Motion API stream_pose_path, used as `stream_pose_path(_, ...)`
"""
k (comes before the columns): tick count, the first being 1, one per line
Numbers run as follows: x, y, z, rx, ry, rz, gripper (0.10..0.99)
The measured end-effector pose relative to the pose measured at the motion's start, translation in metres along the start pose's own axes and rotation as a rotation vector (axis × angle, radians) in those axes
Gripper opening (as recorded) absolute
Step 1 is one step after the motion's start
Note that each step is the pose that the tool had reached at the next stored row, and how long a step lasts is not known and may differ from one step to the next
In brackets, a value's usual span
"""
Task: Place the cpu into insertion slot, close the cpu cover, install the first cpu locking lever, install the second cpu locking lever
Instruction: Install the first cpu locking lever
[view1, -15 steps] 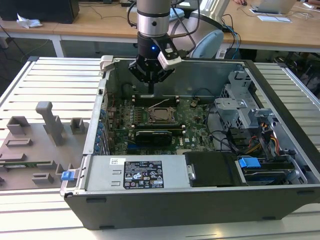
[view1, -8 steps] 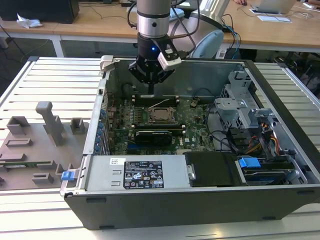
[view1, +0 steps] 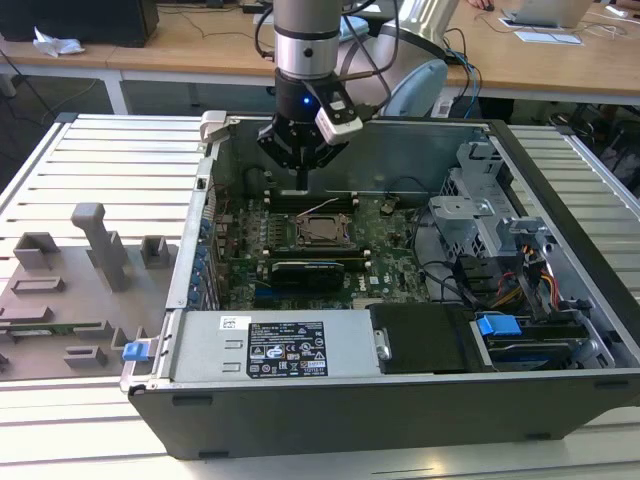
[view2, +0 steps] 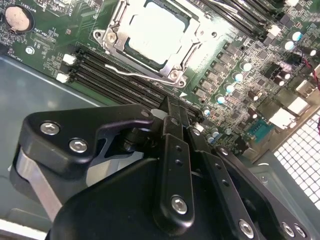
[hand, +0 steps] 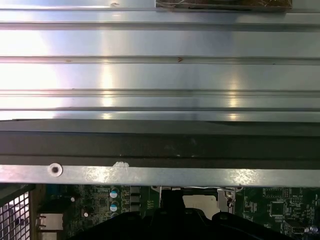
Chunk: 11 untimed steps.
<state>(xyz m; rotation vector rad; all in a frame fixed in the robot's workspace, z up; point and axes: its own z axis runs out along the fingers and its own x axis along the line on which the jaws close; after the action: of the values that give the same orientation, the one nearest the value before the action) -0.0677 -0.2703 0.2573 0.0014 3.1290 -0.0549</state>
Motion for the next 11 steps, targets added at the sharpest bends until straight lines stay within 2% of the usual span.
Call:
stream_pose_path(6, 0.0001, -0.0005, 0.0083, -0.001, 0.0, 0.0, 0.106)
stream_pose_path(8, 0.0001, -0.0012, 0.0111, -0.004, 0.0002, 0.0, 0.106)
stream_pose_path(9, 0.0002, -0.0022, 0.0119, -0.01, 0.0002, 0.0, 0.106)
stream_pose_path(11, 0.0001, -0.005, 0.0134, -0.031, 0.0001, 0.0, 0.106)
